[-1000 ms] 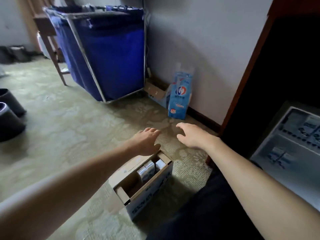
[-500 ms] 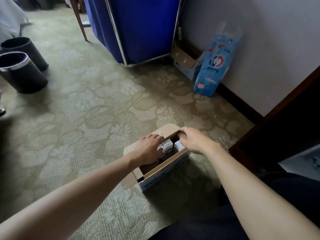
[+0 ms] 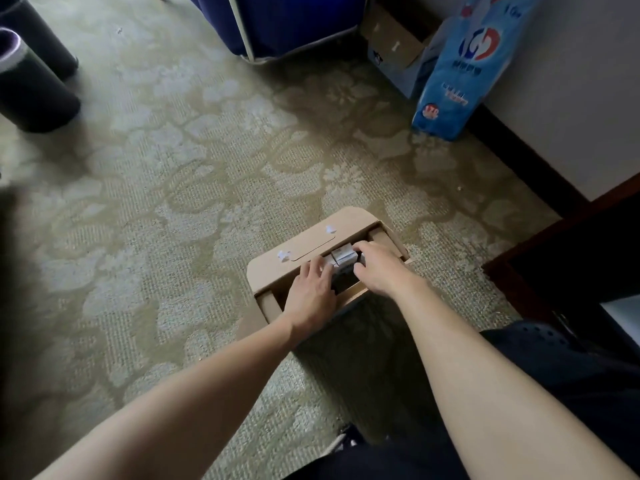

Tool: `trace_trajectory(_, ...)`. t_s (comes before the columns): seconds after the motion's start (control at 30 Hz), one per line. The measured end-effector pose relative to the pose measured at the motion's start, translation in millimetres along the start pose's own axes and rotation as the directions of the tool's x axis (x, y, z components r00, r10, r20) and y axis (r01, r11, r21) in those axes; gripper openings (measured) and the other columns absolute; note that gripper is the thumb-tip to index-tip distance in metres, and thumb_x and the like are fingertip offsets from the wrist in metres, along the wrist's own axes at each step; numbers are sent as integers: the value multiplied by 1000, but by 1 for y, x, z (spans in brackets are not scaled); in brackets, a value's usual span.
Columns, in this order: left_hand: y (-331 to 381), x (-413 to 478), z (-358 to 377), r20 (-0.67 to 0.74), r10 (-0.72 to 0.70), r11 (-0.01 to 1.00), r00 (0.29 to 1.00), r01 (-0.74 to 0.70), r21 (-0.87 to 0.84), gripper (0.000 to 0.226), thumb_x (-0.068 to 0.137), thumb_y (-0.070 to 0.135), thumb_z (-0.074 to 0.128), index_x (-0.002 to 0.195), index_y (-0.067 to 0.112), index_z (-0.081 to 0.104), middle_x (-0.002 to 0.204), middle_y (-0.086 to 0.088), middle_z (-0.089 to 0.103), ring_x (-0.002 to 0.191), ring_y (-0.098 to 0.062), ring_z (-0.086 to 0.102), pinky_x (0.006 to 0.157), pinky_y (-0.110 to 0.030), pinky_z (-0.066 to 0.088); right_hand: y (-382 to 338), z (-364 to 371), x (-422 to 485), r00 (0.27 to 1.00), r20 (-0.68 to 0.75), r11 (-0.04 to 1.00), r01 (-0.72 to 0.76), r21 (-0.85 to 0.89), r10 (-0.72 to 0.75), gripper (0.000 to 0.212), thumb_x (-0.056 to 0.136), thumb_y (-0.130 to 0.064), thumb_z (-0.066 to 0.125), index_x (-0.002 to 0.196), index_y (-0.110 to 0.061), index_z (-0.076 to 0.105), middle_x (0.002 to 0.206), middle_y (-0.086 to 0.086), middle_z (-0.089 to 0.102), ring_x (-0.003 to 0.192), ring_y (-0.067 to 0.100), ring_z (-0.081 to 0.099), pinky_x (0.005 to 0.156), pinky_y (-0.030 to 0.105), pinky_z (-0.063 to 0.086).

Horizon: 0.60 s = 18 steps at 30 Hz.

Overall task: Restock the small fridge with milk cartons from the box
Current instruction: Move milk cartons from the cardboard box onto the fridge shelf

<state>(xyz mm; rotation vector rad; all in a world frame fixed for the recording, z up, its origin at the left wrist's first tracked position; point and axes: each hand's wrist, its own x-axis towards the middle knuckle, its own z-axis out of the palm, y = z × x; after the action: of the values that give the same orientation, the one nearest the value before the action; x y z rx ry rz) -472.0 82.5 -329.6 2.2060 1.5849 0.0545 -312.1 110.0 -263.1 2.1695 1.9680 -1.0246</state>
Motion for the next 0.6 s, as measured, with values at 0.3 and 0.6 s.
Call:
trace_trajectory(0.3, -1, 17, 12, -126, 10, 1000, 992, -9, 6, 34, 90, 18, 50, 124, 18, 47, 128, -8, 43, 114, -26, 41, 101, -39, 41, 9, 16, 24, 996, -48, 991, -83, -101, 78, 41, 98, -18, 44, 138, -13, 47, 141, 15, 46, 133, 35, 39, 106, 48, 38)
trace_trajectory(0.6, -4, 23, 18, -121, -1, 997, 993, -9, -81, 34, 91, 14, 53, 123, 20, 45, 115, -5, 42, 100, -23, 49, 81, -40, 52, 17, 26, 31, 990, -95, 986, -118, -115, 107, 40, 95, -5, 47, 134, -12, 50, 132, 17, 38, 127, 36, 38, 99, 47, 44)
